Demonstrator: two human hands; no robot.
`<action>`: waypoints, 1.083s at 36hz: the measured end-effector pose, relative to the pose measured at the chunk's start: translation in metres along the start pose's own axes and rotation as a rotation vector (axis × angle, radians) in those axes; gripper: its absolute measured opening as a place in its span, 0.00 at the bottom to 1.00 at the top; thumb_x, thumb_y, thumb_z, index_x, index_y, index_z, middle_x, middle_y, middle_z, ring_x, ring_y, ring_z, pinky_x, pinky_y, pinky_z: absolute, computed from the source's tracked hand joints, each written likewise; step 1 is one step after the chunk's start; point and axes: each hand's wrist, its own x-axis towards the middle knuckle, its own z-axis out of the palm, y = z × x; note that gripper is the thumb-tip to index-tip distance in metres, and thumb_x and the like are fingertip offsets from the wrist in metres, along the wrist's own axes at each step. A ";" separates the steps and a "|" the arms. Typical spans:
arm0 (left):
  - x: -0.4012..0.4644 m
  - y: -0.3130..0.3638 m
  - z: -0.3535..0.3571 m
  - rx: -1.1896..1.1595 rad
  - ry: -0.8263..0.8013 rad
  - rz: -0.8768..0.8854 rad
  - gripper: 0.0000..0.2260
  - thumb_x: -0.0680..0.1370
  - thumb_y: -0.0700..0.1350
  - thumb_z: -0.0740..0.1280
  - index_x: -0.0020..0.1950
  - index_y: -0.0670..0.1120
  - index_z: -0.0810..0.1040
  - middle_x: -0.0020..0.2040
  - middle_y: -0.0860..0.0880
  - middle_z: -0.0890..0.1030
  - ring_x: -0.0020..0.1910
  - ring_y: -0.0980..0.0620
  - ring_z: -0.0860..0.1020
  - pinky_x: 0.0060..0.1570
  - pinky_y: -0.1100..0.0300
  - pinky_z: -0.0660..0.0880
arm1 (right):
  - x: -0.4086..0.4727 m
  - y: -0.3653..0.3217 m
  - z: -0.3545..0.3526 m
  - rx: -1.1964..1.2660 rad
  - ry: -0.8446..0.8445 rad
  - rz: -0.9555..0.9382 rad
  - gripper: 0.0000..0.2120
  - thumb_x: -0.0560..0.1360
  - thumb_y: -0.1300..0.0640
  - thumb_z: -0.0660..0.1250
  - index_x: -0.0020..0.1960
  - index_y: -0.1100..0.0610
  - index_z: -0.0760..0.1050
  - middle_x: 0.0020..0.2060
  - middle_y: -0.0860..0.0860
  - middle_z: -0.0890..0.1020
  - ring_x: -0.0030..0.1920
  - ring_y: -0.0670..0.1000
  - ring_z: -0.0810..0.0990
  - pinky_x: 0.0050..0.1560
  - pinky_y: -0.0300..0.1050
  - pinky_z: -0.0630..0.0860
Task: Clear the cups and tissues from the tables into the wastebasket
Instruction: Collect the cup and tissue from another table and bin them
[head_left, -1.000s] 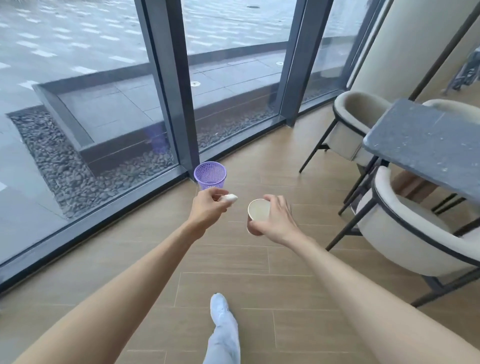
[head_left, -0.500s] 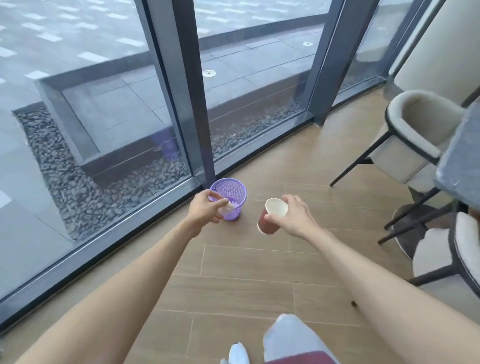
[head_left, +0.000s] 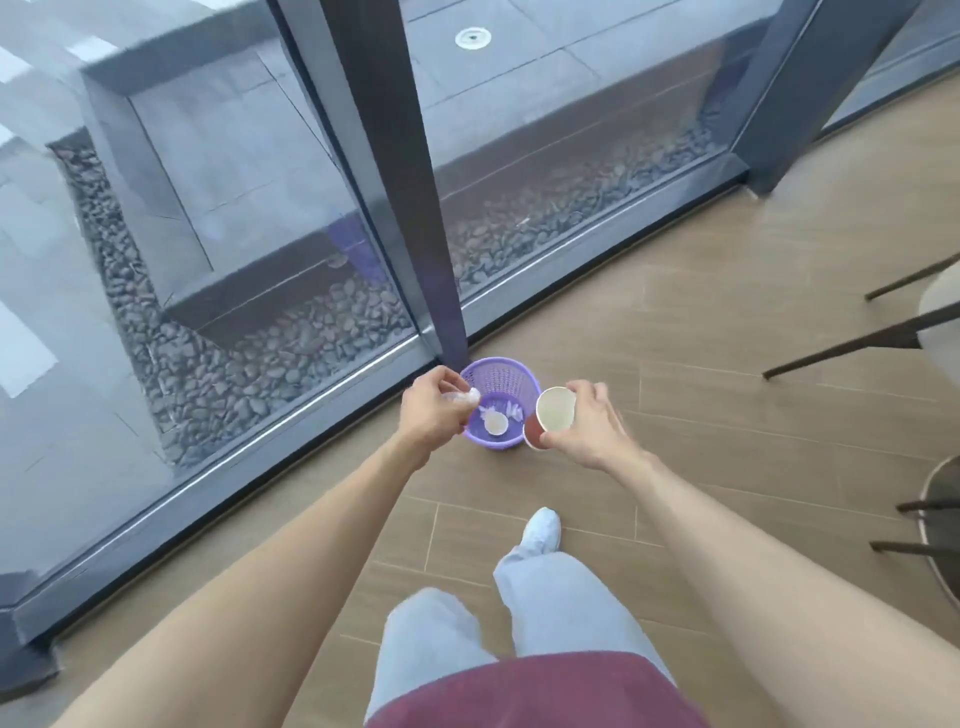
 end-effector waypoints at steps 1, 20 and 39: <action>0.015 0.000 0.003 0.009 -0.008 -0.024 0.05 0.73 0.43 0.73 0.44 0.45 0.78 0.40 0.48 0.81 0.29 0.51 0.78 0.35 0.57 0.79 | 0.014 0.002 -0.001 0.013 -0.010 0.031 0.42 0.66 0.46 0.76 0.73 0.56 0.61 0.66 0.56 0.65 0.64 0.61 0.74 0.62 0.51 0.72; 0.290 -0.156 0.134 0.181 -0.170 -0.258 0.10 0.73 0.47 0.68 0.53 0.46 0.77 0.40 0.50 0.82 0.38 0.46 0.84 0.48 0.47 0.81 | 0.262 0.072 0.192 0.248 0.028 0.388 0.36 0.65 0.42 0.75 0.67 0.53 0.65 0.61 0.50 0.71 0.59 0.56 0.77 0.52 0.50 0.75; 0.468 -0.385 0.257 0.174 -0.022 -0.384 0.18 0.65 0.57 0.59 0.52 0.55 0.70 0.52 0.43 0.82 0.50 0.42 0.83 0.56 0.44 0.77 | 0.482 0.167 0.412 -0.104 0.057 0.248 0.33 0.71 0.46 0.73 0.66 0.57 0.60 0.60 0.56 0.69 0.53 0.61 0.82 0.43 0.51 0.73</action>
